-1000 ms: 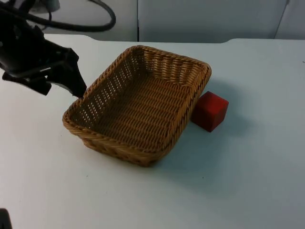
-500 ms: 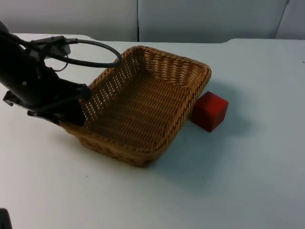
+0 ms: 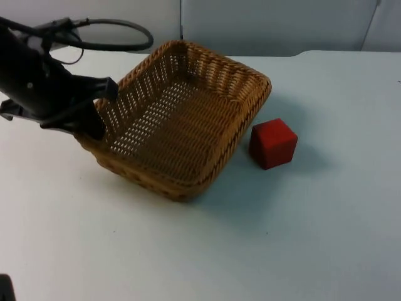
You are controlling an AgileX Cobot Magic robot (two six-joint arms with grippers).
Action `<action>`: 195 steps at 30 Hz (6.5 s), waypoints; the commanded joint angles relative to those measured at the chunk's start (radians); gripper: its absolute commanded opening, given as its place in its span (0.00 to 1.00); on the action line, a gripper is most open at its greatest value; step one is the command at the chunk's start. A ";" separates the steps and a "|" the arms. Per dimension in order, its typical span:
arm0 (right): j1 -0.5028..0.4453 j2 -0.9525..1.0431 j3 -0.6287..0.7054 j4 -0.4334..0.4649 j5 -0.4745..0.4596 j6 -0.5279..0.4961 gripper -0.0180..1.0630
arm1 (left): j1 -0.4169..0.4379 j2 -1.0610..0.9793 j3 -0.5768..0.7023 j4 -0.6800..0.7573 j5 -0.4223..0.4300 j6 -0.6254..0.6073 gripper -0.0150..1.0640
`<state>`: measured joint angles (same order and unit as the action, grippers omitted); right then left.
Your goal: Pick up the basket with the left hand and place the cube into the basket with the right hand.
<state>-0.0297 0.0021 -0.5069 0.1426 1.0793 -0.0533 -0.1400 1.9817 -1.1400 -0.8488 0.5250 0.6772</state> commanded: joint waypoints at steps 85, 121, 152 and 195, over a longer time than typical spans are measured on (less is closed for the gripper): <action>-0.265 0.277 -0.185 -0.083 -0.206 -0.152 0.99 | 0.088 -0.101 -0.002 -0.001 0.158 -0.056 0.01; 0.392 1.924 -0.764 -0.108 -0.387 -0.297 0.99 | 0.088 -0.101 -0.002 -0.003 0.095 -0.056 0.01; 0.421 2.100 -0.764 0.074 -0.662 -0.418 0.99 | 0.088 -0.101 -0.002 -0.005 0.090 -0.056 0.01; 0.619 2.139 -1.203 0.019 -0.586 -0.251 0.33 | 0.088 -0.101 -0.002 -0.007 0.084 -0.056 0.01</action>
<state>0.5764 2.1368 -1.6948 0.1538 0.4935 -0.2893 -0.0541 1.8964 -1.1400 -0.8262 0.6168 0.6235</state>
